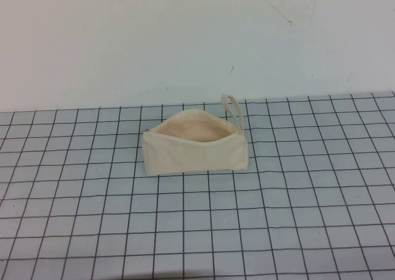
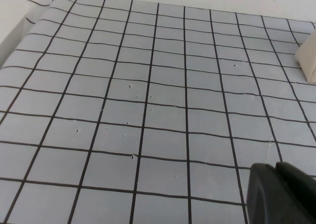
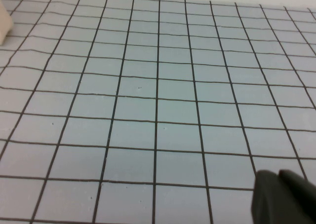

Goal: Put eraser into pencil case

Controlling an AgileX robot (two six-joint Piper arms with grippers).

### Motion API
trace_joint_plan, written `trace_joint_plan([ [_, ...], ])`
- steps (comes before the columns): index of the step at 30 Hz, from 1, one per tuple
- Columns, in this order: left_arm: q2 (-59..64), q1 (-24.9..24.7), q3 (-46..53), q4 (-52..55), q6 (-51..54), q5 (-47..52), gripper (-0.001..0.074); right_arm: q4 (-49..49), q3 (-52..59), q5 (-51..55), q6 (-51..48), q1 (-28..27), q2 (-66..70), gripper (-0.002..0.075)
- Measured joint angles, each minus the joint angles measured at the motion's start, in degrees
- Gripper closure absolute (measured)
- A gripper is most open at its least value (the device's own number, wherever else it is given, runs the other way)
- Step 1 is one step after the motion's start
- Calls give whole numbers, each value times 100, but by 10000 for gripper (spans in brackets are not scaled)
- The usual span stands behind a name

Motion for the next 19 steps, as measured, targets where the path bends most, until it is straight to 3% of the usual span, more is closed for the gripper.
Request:
trace_joint_plan([
  [19,0,0,0,-171,9,-85,736,0,0,0,0,0,0,727],
])
